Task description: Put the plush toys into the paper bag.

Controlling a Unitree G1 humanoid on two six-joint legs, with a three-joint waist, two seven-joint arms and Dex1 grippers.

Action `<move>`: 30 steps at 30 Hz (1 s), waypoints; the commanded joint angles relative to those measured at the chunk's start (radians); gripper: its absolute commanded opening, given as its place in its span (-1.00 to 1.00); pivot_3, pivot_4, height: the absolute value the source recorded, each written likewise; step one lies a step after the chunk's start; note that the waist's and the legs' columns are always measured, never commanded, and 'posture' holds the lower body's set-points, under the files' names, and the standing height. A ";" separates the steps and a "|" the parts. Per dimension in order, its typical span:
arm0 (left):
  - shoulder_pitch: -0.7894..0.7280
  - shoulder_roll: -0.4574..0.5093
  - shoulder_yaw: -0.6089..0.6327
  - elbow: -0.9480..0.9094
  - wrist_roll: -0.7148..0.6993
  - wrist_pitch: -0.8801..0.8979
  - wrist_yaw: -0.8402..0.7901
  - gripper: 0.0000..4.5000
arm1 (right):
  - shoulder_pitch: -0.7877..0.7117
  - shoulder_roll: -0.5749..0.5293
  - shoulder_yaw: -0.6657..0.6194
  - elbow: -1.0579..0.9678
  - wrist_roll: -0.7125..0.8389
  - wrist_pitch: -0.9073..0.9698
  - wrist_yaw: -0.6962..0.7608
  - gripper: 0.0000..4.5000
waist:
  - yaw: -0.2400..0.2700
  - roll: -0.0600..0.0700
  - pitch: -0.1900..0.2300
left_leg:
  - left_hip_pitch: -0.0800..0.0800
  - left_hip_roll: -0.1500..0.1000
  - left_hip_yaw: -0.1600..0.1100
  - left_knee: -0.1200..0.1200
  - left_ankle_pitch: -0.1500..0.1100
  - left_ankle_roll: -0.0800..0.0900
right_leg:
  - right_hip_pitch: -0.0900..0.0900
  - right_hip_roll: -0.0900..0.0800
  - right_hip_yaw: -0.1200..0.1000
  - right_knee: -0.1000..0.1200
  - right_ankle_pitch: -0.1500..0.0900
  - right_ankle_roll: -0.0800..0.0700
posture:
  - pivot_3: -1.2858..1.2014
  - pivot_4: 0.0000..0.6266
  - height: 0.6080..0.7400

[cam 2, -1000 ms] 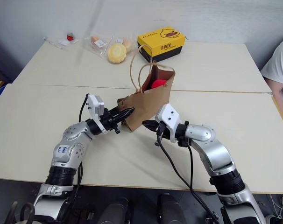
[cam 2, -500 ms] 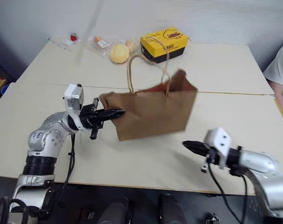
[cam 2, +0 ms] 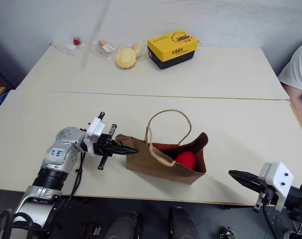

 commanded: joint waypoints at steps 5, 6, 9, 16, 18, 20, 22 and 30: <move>0.023 0.031 0.025 -0.095 -0.008 0.088 0.064 -0.44 | -0.017 0.005 -0.025 0.009 0.016 -0.073 -0.011 -1.00 | -0.001 0.001 0.000 | 0.000 0.000 0.000 0.000 0.000 0.000 | 0.000 0.000 0.000 0.000 0.000 0.000 | 0.03 -0.52 1.00; 0.029 0.032 0.033 -0.111 -0.015 0.096 0.076 -0.30 | -0.020 0.002 -0.021 0.014 0.015 -0.078 -0.009 -1.00 | -0.001 0.001 0.000 | 0.000 0.000 0.000 0.000 0.000 0.000 | 0.000 0.000 0.000 0.000 0.000 0.000 | 0.03 -0.52 1.00; 0.047 0.037 0.052 -0.149 -0.023 0.109 0.104 0.14 | -0.027 -0.001 -0.013 0.022 0.015 -0.086 -0.009 -1.00 | -0.001 0.001 0.000 | 0.000 0.000 0.000 0.000 0.000 0.000 | 0.000 0.000 0.000 0.000 0.000 0.000 | 0.03 -0.52 1.00; 0.085 0.127 0.109 -0.176 -0.026 0.135 0.103 0.98 | -0.088 -0.006 -0.025 0.035 0.096 -0.015 -0.039 -1.00 | -0.005 0.001 0.000 | 0.000 0.000 0.000 0.000 0.000 -0.001 | 0.000 0.000 0.000 0.001 0.000 0.000 | 0.03 -0.52 1.00; 0.099 0.156 0.116 -0.183 -0.025 0.143 0.091 1.00 | -0.092 -0.019 -0.024 0.031 0.116 0.013 -0.032 -0.92 | -0.006 0.001 -0.001 | 0.000 0.000 0.000 0.000 0.000 -0.001 | -0.001 0.000 0.000 0.001 0.000 0.000 | 0.03 -0.52 1.00; 0.123 0.180 0.135 -0.187 -0.016 0.118 0.095 1.00 | -0.096 -0.029 -0.023 0.032 0.112 0.004 -0.019 -0.73 | -0.005 0.001 0.000 | 0.000 0.000 0.000 0.000 0.000 -0.001 | -0.001 0.000 0.000 0.001 0.000 0.000 | 0.03 -0.52 1.00; 0.151 0.200 0.167 -0.180 -0.002 0.073 0.110 1.00 | -0.102 -0.031 -0.027 0.034 0.103 -0.028 -0.001 -0.43 | -0.005 0.001 0.000 | 0.000 0.000 0.000 0.000 0.000 0.000 | 0.000 -0.001 0.000 0.000 0.000 0.000 | 0.03 -0.52 1.00; 0.371 0.342 0.327 -0.175 0.079 -0.071 0.197 1.00 | -0.050 -0.057 -0.113 0.121 0.093 -0.237 0.198 0.88 | -0.005 0.002 0.000 | 0.000 0.000 0.000 -0.001 0.000 0.001 | 0.000 -0.001 0.000 -0.001 0.000 0.000 | 0.03 -0.52 1.00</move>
